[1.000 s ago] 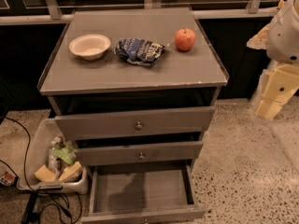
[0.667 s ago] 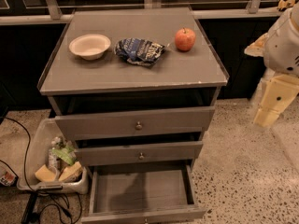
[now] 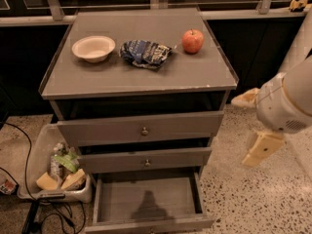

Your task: Close bottom drawer

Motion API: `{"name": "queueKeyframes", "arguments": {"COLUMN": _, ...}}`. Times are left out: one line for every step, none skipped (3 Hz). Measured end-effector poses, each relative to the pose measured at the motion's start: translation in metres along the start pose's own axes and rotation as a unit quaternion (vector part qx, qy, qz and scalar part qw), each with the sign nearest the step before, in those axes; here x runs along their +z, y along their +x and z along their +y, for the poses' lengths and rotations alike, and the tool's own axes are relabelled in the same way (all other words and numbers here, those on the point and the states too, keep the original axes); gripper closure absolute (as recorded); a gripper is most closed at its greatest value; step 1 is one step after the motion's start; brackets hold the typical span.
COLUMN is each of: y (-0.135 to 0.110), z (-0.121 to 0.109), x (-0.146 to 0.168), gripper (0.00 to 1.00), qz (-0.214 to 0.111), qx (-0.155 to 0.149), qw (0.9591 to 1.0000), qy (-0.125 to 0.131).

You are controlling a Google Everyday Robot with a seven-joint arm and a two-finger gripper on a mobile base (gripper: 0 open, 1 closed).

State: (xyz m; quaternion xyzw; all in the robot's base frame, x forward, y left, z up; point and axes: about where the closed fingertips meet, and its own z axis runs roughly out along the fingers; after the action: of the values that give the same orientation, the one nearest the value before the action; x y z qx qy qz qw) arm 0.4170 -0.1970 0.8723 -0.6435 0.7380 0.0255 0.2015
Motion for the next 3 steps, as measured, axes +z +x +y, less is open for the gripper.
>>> {"name": "queueKeyframes", "arguments": {"y": 0.0130, "z": 0.0186, "x": 0.0448, "gripper": 0.42, "qz": -0.042, "qx": 0.000, "qw": 0.9991, "qy": -0.006}}
{"name": "queueKeyframes", "arguments": {"y": 0.0138, "z": 0.0176, "x": 0.0467, "gripper": 0.65, "qz": -0.043, "qx": -0.002, "qw": 0.9991, "qy": 0.002}}
{"name": "queueKeyframes", "arguments": {"y": 0.0136, "z": 0.0178, "x": 0.0464, "gripper": 0.88, "qz": -0.043, "qx": -0.002, "qw": 0.9991, "qy": 0.002}}
